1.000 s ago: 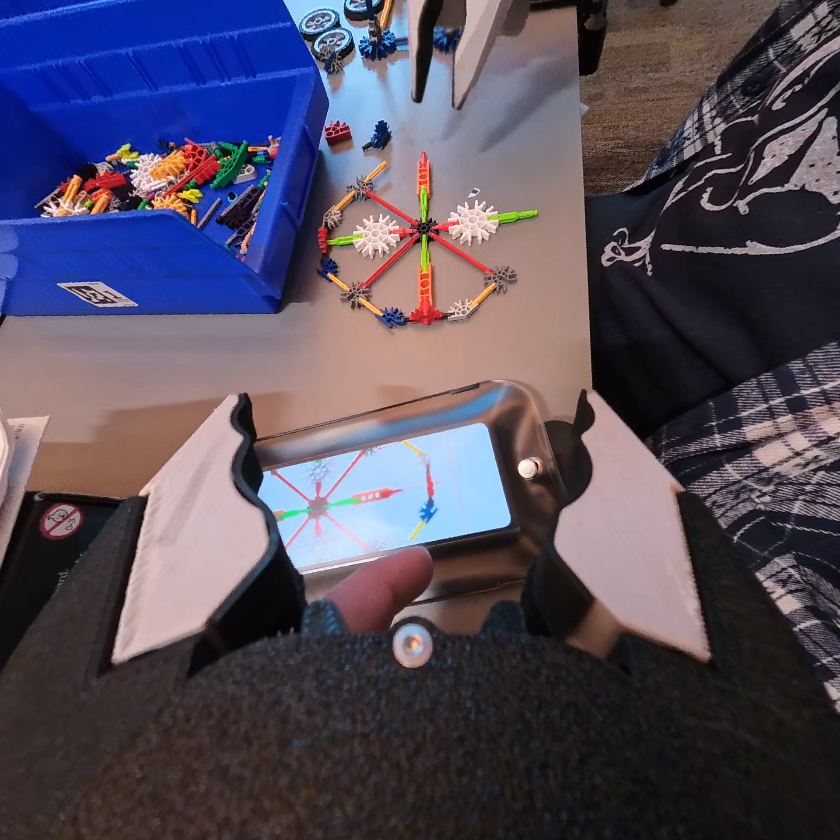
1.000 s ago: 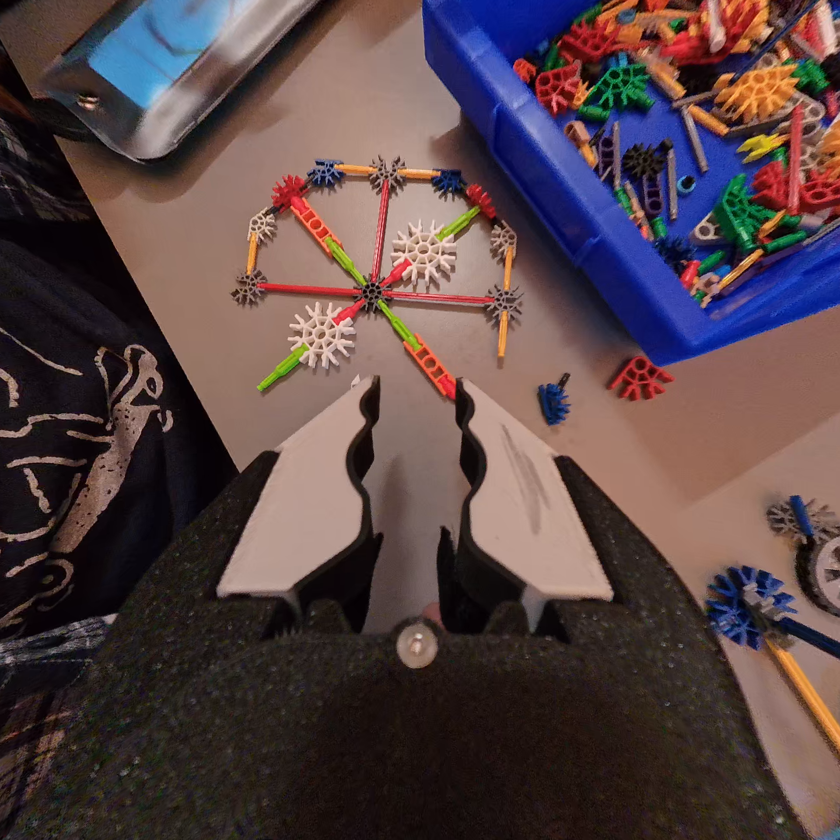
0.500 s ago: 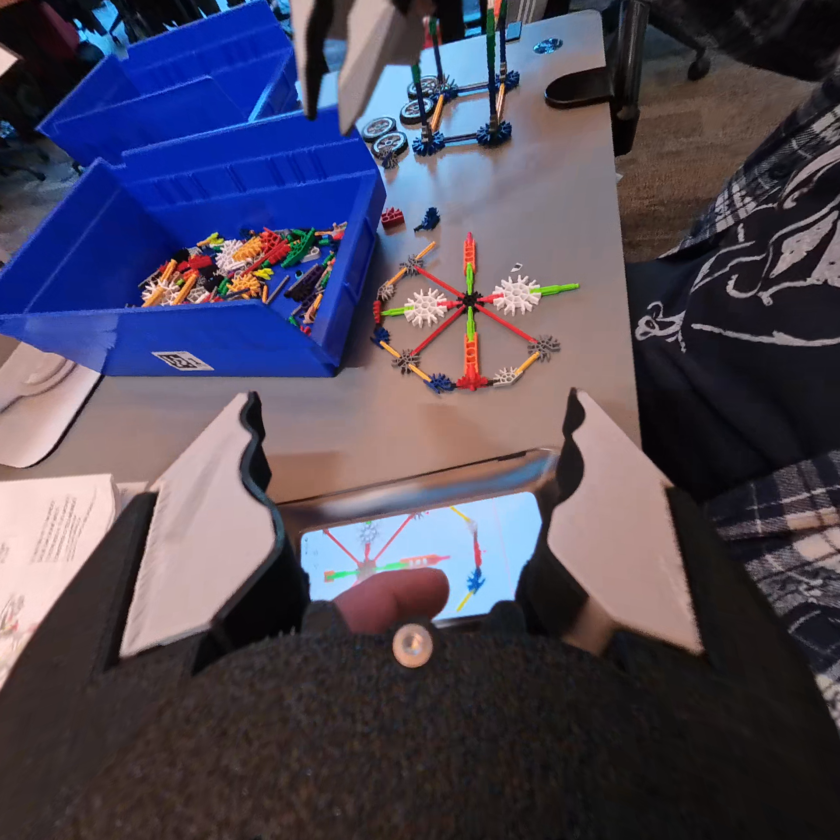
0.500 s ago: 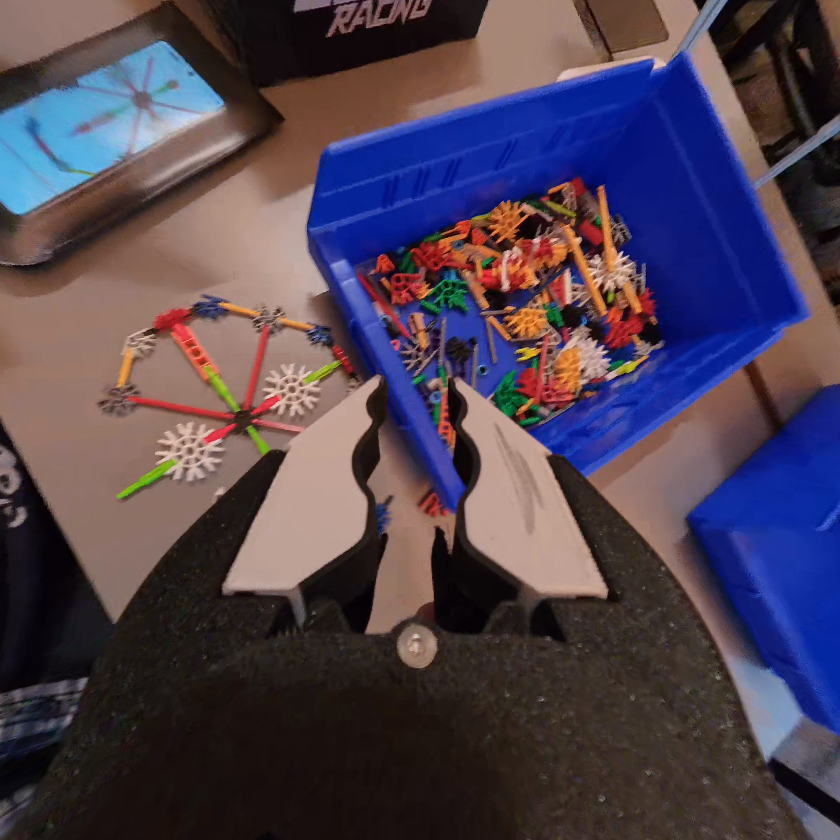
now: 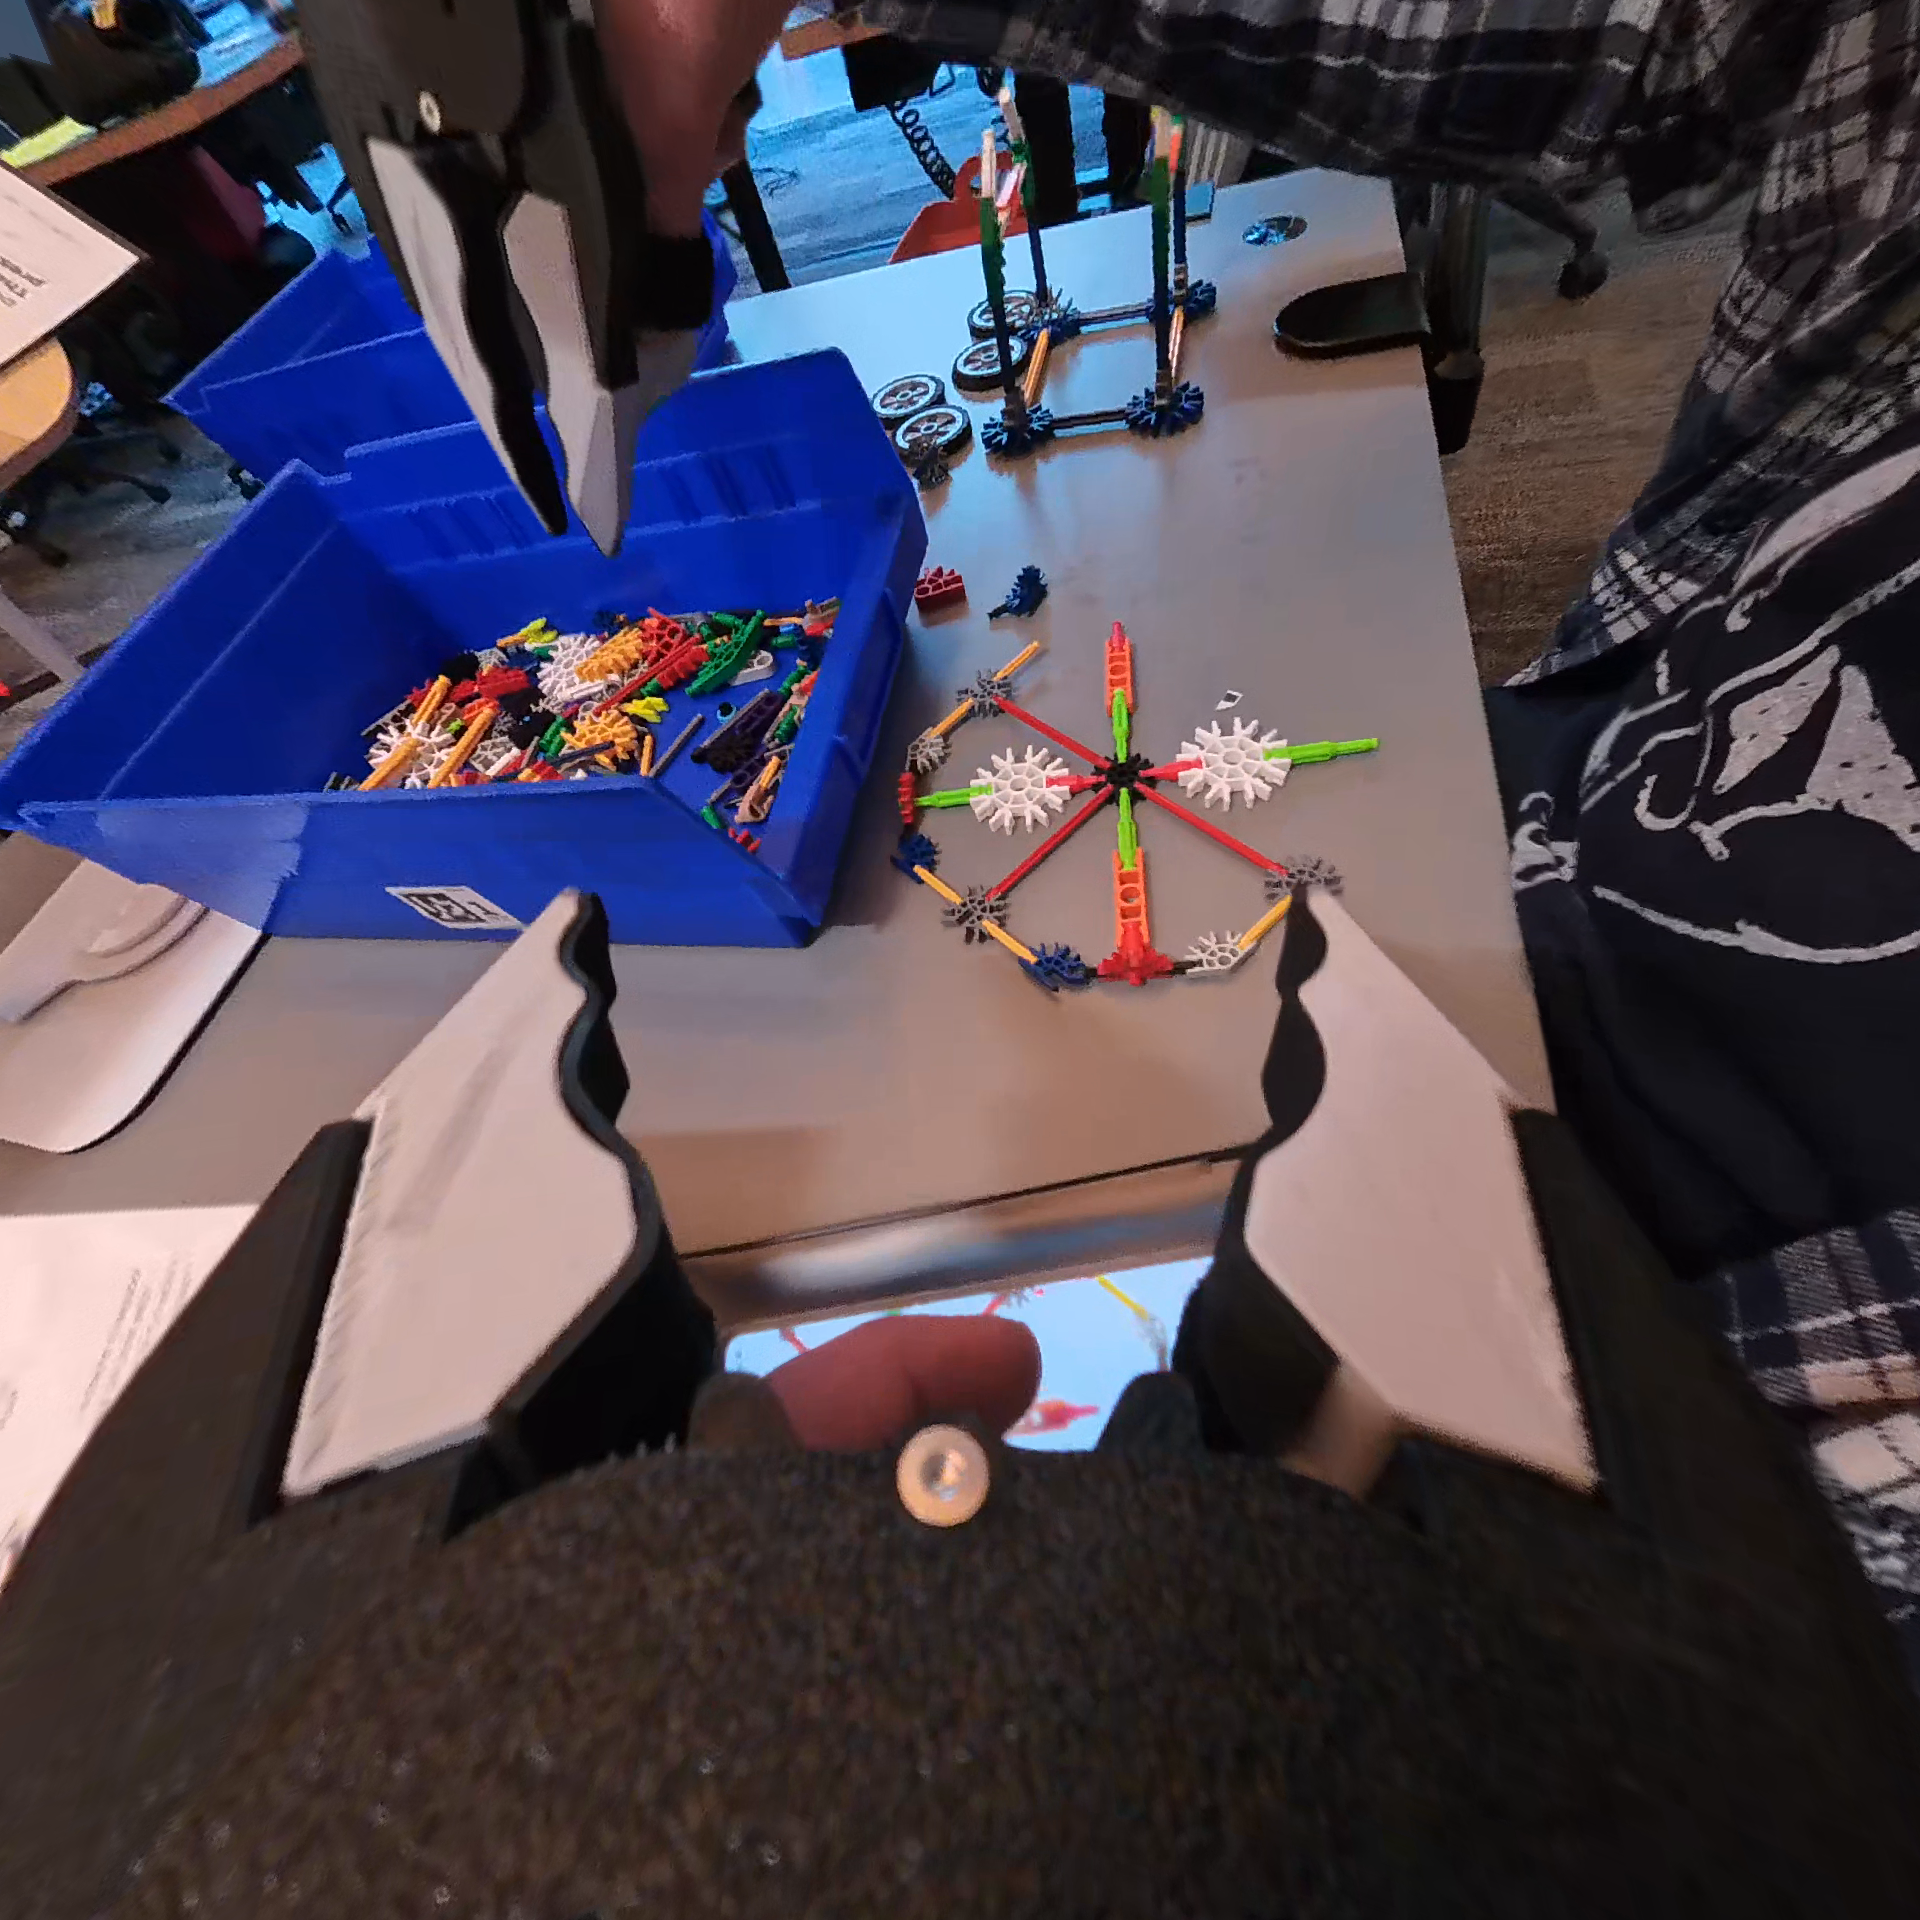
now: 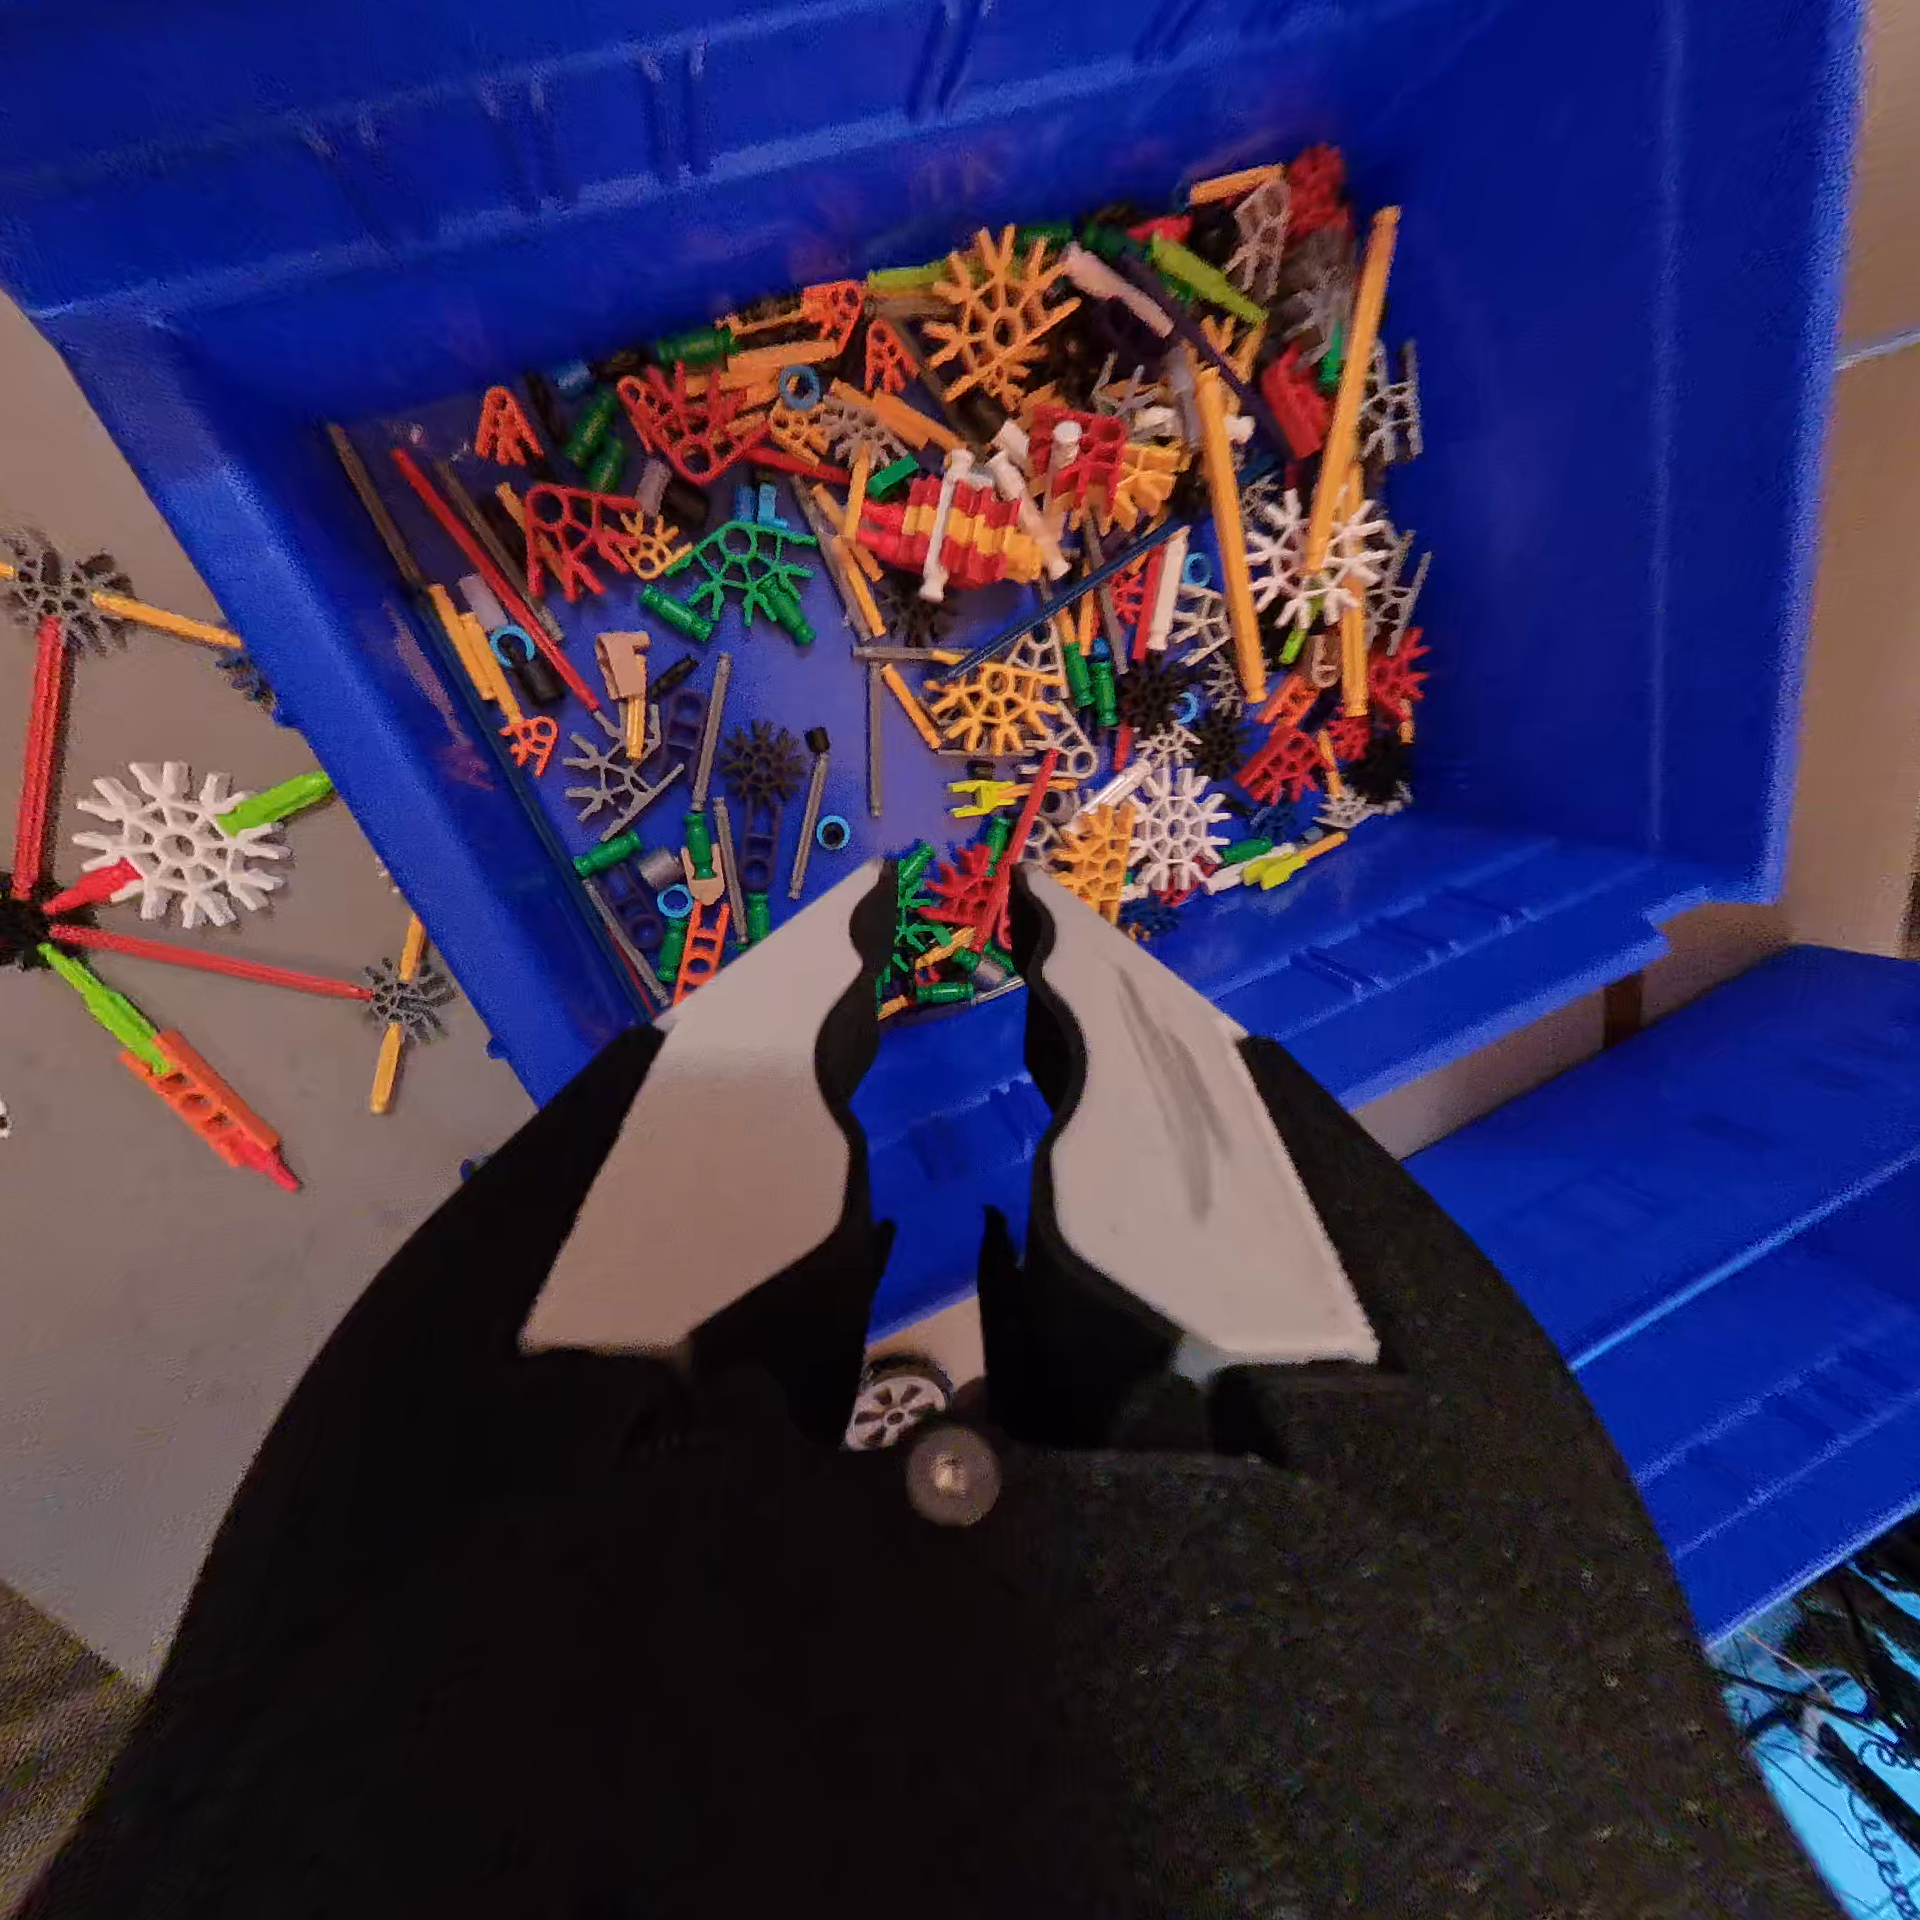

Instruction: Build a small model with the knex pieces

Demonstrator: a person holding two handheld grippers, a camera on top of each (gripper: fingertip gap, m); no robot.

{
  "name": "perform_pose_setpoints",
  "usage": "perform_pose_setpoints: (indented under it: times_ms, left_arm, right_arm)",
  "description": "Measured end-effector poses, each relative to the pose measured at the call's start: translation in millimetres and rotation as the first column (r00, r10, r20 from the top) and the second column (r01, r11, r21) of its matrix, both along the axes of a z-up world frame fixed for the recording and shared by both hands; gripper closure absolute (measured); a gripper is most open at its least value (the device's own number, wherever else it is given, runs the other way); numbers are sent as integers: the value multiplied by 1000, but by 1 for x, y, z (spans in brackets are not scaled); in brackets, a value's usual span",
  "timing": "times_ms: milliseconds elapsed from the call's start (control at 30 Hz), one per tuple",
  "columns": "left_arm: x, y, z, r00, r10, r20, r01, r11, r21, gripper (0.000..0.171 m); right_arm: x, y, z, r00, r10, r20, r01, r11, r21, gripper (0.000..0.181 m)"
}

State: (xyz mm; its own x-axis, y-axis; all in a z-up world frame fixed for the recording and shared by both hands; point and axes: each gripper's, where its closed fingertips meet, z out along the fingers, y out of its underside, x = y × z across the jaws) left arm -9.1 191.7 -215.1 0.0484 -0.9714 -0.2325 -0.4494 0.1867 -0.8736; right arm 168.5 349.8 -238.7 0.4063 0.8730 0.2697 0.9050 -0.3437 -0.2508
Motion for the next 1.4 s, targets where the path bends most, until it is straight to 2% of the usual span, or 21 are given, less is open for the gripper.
perform_pose_setpoints:
  times_ms: [100, 300, 500, 567, 767, 1033, 1200, 1267, 1400]
  left_arm:
    - [3, 4, 3, 1000, -7, 12, 7, 1000, -2, 47]
    - [11, 14, 0, 999, -18, 38, 19, 999, -34, 48]
    - [23, 22, 3, 998, -25, 54, 27, 999, -28, 49]
    - [24, 23, 4, 998, -27, 57, 28, 999, -27, 50]
    - [23, 32, 9, 995, -11, 96, 15, 999, -41, 51]
    - [22, 33, 9, 994, -7, 108, 11, 999, -35, 51]
    - [20, 35, 10, 993, -1, 118, 6, 999, -38, 51]
    - [19, 36, 10, 993, 0, 118, 4, 999, -37, 51]
    - [19, 38, 9, 993, 6, 119, -1, 999, -41, 51]
  right_arm:
    - [1, -9, -15, 997, 54, 58, -49, 994, -93, 160]
    - [-7, -36, -38, 983, 164, 84, -139, 959, -246, 160]
    - [6, -37, -48, 962, 197, 188, -138, 948, -286, 160]
    - [-1, -30, -43, 966, 206, 156, -162, 953, -258, 160]
    - [-65, -12, -32, 974, 195, -111, -210, 967, -144, 160]
    - [-101, -4, -72, 969, 205, -141, -228, 959, -170, 150]
    - [-90, 6, -82, 977, 202, -62, -209, 967, -142, 174]
    - [-80, 3, -81, 981, 191, -44, -196, 964, -179, 176]
    - [-39, 6, -77, 986, 132, 102, -109, 972, -206, 176]
